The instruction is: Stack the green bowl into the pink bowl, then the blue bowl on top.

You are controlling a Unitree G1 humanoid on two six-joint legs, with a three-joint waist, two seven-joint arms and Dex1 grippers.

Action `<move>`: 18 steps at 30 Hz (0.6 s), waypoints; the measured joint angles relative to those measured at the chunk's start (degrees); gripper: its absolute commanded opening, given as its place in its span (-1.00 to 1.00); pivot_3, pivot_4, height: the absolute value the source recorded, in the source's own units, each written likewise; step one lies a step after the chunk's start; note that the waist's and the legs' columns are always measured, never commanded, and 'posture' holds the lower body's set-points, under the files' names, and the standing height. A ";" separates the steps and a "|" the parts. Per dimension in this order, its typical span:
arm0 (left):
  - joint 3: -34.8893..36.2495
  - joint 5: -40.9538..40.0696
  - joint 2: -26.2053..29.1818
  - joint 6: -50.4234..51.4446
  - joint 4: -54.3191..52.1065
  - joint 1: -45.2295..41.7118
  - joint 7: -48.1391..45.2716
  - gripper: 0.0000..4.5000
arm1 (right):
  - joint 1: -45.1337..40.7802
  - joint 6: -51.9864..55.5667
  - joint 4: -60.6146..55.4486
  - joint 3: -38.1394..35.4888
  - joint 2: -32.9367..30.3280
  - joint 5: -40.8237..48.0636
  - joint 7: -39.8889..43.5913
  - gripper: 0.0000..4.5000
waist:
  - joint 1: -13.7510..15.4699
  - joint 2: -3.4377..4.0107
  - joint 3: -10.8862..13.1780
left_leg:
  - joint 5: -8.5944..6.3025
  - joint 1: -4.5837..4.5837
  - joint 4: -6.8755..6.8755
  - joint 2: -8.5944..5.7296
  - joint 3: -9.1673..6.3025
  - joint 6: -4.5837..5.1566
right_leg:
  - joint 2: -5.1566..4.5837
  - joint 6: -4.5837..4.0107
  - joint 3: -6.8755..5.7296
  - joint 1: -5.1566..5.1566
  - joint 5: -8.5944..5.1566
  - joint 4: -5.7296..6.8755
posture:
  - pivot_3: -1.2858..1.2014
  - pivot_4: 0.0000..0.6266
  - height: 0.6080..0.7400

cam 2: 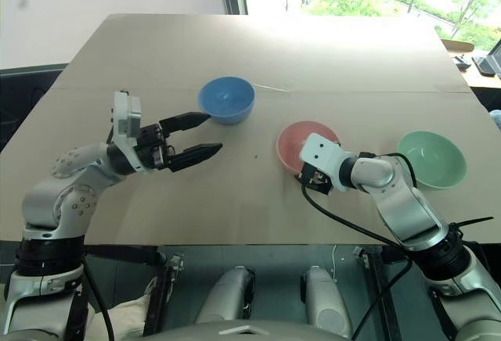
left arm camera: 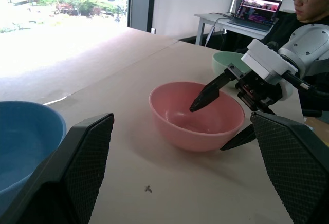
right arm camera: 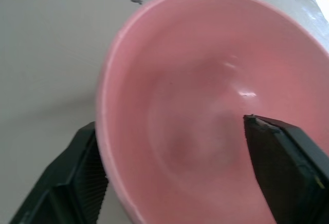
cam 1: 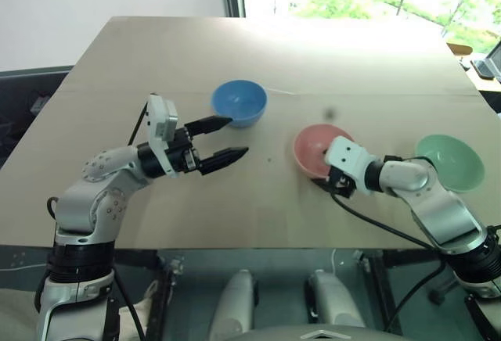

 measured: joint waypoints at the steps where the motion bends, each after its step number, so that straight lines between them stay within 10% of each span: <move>1: -0.28 0.00 -0.04 -0.02 0.03 -0.06 -0.05 1.00 | 0.56 0.32 -0.86 -0.81 -0.29 0.55 0.15 0.77 | 0.01 0.00 0.00 | 0.00 0.00 -0.01 0.00 0.00 0.00 | 0.00 0.00 0.00 0.00 0.00 0.00 | 0.03 -0.52 1.00; 12: -0.72 0.05 -0.16 -0.73 1.06 -0.29 -0.08 1.00 | 15.76 24.15 -23.36 -39.93 -10.34 17.75 7.27 0.77 | 1.19 -0.01 -0.01 | -0.01 0.06 -0.01 -0.01 0.02 0.01 | -0.01 0.00 -0.01 0.07 0.00 -0.01 | 0.03 -0.52 1.00; 18: -1.94 1.08 -0.78 -1.65 1.47 -0.88 -0.78 1.00 | 23.94 24.84 -16.63 -43.02 -10.05 12.94 -1.51 0.77 | 1.20 -0.04 -0.04 | 0.00 0.10 0.00 0.00 0.11 0.01 | 0.01 0.01 0.07 0.08 0.00 0.03 | 0.03 -0.52 1.00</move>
